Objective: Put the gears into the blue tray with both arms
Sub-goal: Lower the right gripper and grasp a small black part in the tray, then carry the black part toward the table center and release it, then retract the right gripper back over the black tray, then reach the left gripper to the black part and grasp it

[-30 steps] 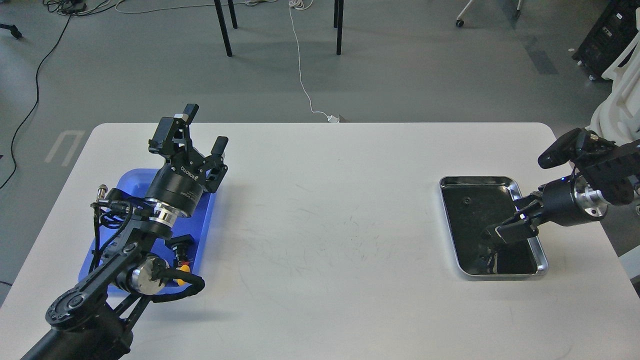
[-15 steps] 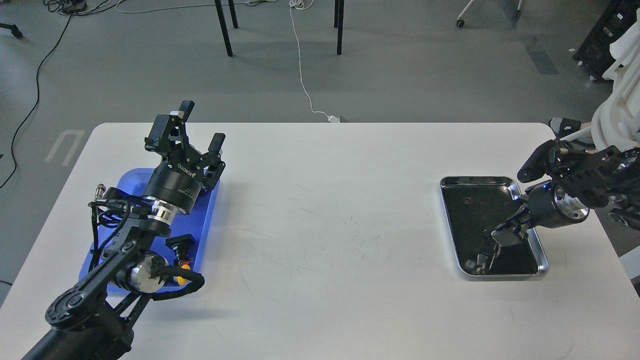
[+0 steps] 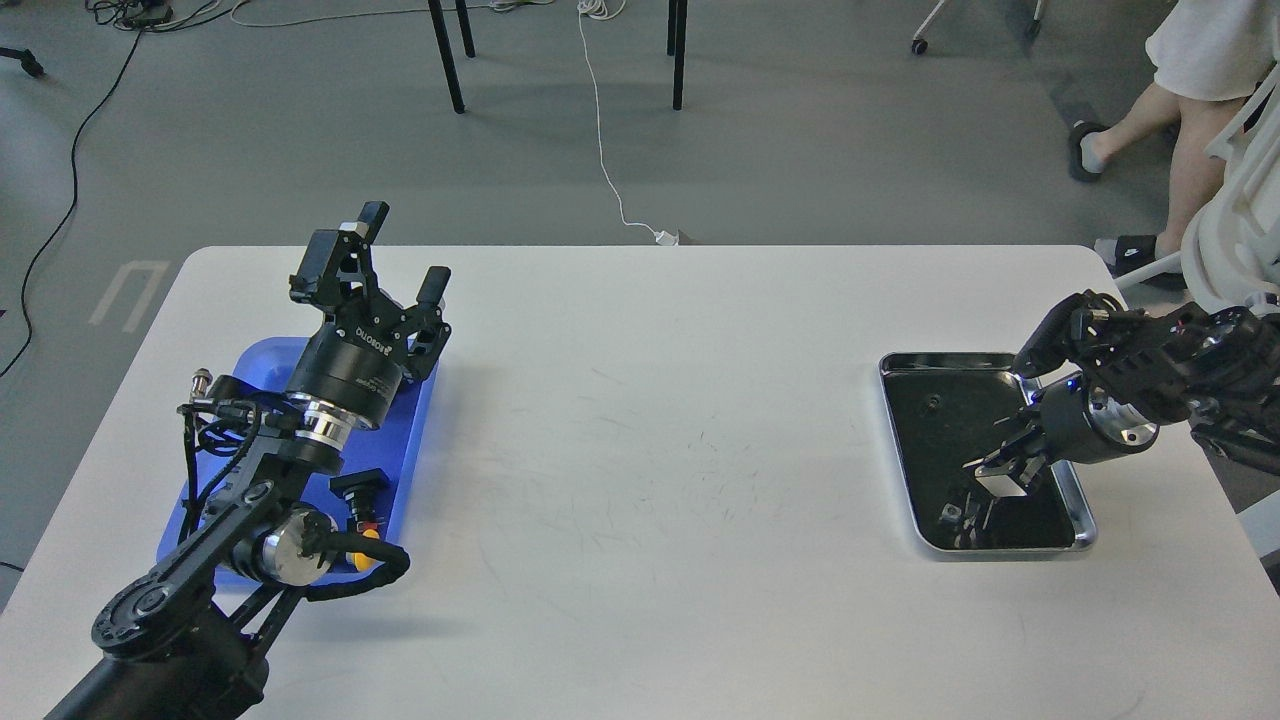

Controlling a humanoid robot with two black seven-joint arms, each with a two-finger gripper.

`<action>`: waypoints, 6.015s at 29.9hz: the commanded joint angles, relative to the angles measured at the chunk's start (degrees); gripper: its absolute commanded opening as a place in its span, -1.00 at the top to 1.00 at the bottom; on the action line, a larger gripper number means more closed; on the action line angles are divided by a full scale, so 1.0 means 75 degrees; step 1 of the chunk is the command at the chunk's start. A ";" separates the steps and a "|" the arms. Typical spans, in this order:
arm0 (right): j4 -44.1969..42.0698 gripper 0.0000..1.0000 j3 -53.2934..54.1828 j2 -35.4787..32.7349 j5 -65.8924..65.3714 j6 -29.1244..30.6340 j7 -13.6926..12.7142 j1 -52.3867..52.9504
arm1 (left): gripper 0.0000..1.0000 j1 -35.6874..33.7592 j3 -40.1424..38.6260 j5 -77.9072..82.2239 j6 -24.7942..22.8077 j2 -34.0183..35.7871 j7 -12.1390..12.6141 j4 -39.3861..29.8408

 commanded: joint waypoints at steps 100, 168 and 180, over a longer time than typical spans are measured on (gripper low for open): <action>-0.0531 0.11 -0.1009 0.4627 0.2874 -0.2202 0.0001 0.0391 | -0.96 0.0094 -0.0281 0.0000 -0.0011 0.0118 0.0001 -0.0010; 0.1790 -0.98 1.1248 0.0092 1.0620 0.0669 0.0001 -0.8292 | -0.89 -0.5051 0.6363 1.1323 -0.0621 0.0213 0.0001 0.1700; 0.1848 -0.98 1.1412 0.0033 1.0632 0.0669 0.0001 -0.8292 | -0.76 -0.4770 0.6703 1.1323 -0.0562 0.0165 0.0001 0.1630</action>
